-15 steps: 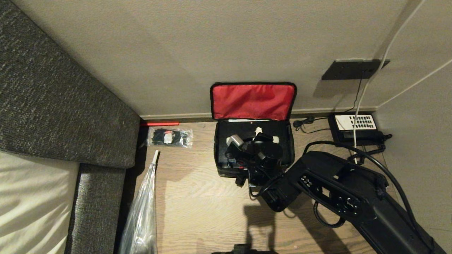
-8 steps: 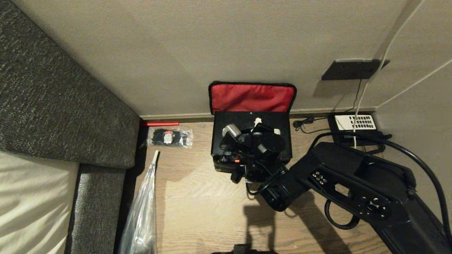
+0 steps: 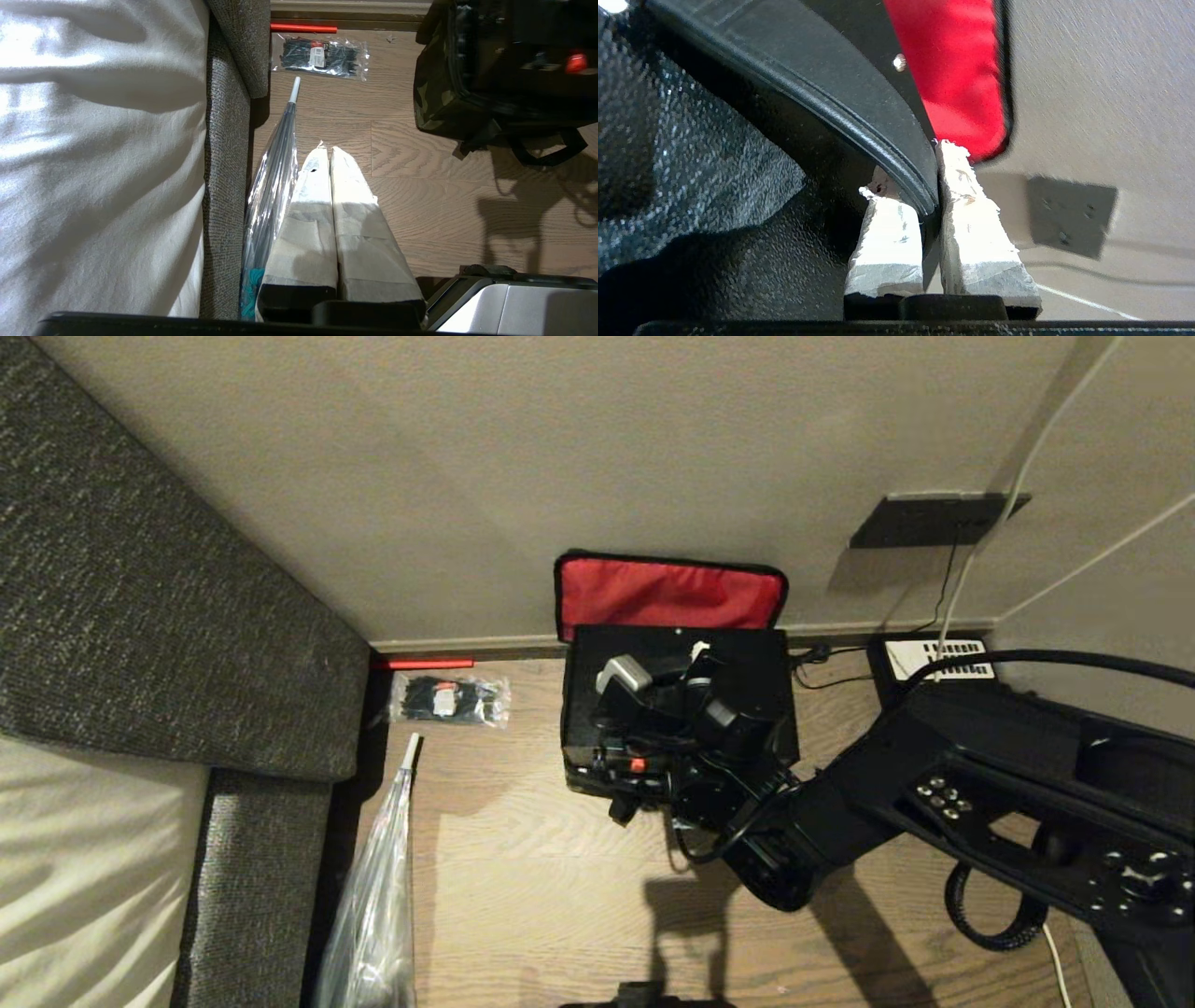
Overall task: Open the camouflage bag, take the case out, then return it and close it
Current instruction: Lift the black box, then release the handle
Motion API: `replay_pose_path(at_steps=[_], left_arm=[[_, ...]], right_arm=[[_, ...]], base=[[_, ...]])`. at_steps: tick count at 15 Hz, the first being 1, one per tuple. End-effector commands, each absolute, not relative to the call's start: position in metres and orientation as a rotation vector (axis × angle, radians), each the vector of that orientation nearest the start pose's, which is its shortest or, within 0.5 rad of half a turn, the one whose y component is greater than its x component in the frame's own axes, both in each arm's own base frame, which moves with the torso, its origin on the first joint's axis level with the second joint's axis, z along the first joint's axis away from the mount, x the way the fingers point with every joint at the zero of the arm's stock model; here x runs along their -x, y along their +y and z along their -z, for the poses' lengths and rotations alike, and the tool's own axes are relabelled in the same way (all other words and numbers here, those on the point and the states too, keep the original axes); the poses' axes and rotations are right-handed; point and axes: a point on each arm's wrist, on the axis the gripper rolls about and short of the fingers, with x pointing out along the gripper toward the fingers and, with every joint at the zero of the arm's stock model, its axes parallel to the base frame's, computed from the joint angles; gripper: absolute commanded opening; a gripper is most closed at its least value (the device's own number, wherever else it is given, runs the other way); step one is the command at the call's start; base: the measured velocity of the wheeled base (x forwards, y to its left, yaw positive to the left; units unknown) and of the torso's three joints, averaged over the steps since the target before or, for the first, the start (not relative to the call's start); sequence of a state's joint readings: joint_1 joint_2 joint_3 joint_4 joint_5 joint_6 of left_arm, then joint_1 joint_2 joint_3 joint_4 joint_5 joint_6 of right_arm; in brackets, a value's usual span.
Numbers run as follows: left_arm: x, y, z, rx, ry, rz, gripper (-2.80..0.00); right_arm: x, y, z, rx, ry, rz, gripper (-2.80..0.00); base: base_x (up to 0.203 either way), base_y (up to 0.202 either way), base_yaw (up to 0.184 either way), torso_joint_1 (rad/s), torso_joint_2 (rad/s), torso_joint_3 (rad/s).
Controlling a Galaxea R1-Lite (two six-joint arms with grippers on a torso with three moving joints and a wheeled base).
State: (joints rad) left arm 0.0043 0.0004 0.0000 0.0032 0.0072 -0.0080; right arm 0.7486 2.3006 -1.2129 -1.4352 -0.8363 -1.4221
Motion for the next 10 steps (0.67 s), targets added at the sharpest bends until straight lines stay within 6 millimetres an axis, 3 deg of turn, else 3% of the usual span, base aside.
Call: replay_pose_path(at_steps=[1,5,10], left_arm=[[0.023,0.000,-0.074,0.008,0.006,-0.012,-2.80],[0.023,0.000,-0.074,0.008,0.006,-0.012,-2.80],[0.023,0.000,-0.074,0.008,0.006,-0.012,-2.80]], right_arm=[[-0.322,0.265,-0.170,1.132,-0.144,0.290,-2.80],[-0.315,0.233,-0.180,1.157,-0.097,0.319,-2.80],[-0.310,0.176,-0.190,1.177,-0.013,0.405,-2.80]], base=[[0.000,0.000,0.000,0.000,0.00,0.000],[0.000,0.000,0.000,0.000,0.00,0.000],[0.000,0.000,0.000,0.000,0.00,0.000]])
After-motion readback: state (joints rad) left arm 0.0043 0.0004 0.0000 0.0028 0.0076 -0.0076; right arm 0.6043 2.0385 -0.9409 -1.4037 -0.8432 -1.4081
